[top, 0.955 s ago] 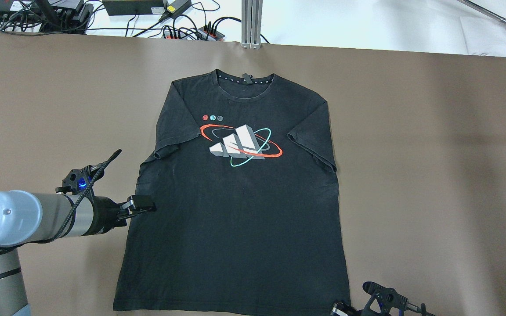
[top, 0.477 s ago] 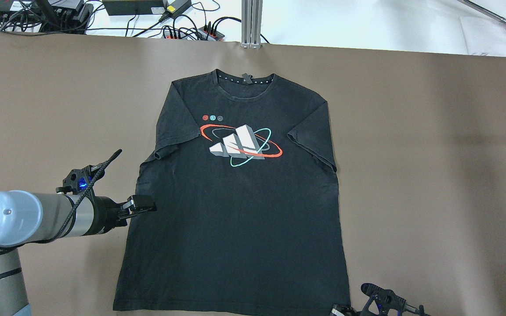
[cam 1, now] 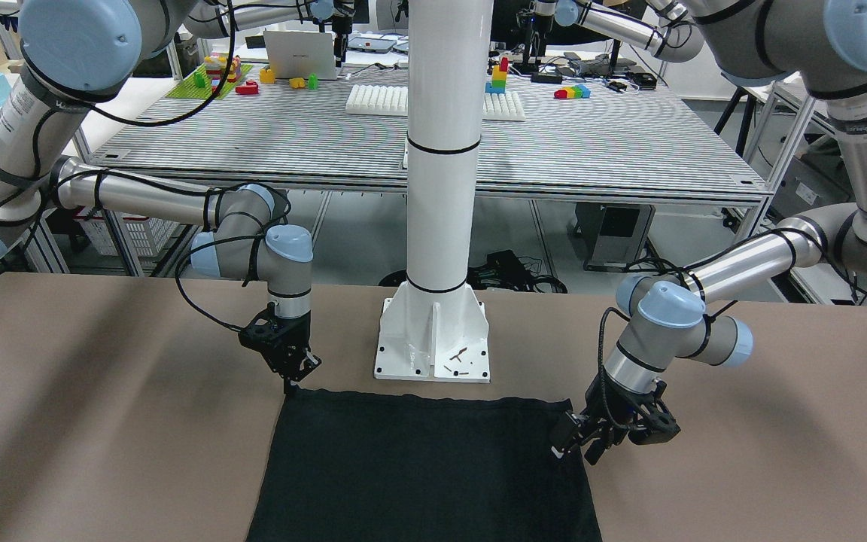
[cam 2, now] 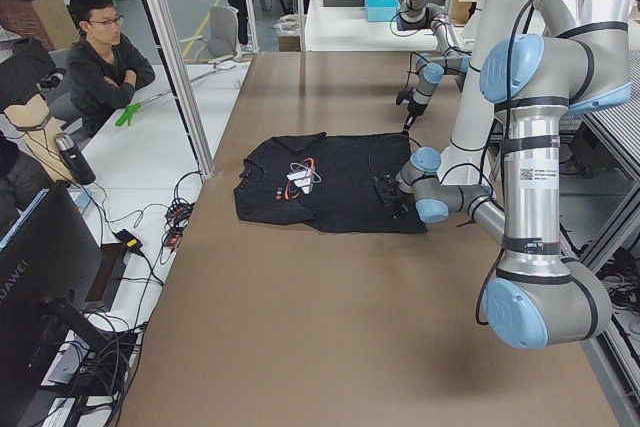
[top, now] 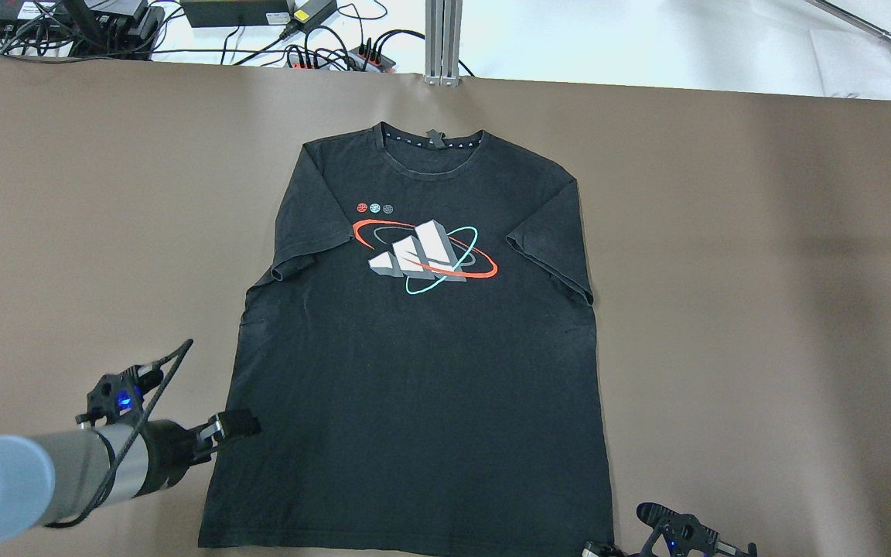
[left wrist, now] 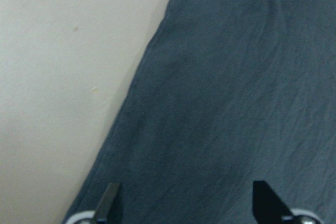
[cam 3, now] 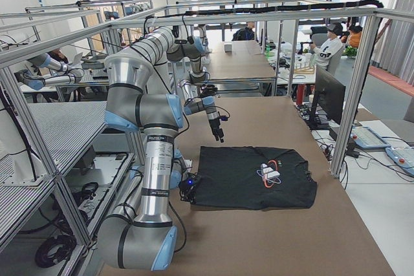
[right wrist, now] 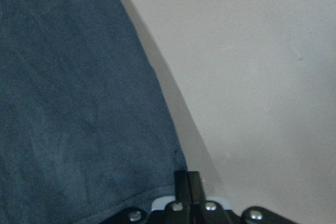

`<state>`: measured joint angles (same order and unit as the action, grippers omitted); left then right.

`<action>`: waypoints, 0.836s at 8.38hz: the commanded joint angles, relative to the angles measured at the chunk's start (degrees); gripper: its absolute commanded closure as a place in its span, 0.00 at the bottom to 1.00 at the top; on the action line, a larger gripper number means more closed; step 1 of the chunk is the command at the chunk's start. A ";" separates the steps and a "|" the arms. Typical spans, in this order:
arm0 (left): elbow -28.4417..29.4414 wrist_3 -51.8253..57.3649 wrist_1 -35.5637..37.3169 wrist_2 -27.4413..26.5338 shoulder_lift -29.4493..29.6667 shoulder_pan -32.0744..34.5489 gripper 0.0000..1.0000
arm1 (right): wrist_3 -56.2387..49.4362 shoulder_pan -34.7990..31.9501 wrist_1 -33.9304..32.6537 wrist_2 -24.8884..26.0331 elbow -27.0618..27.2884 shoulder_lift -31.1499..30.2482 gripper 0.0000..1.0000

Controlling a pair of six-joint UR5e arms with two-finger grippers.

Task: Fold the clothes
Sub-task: 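Move both grippers down to the hem corners nearest the robot, then grasp the two hem corners with the left and right grippers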

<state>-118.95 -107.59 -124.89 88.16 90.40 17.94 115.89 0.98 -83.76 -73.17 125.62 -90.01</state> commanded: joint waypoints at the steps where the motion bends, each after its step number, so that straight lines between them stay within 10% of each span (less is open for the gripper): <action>1: -2.16 -4.72 -0.09 -10.02 -7.67 -11.68 0.27 | -0.05 -0.01 0.00 0.13 0.32 0.09 1.00; 7: -0.58 -7.55 -0.09 -13.45 -7.78 -16.70 0.42 | 0.04 0.07 0.00 0.22 0.15 0.18 1.00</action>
<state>-120.08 -114.91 -124.97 75.05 82.63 2.18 115.84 1.05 -83.76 -72.95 125.79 -89.83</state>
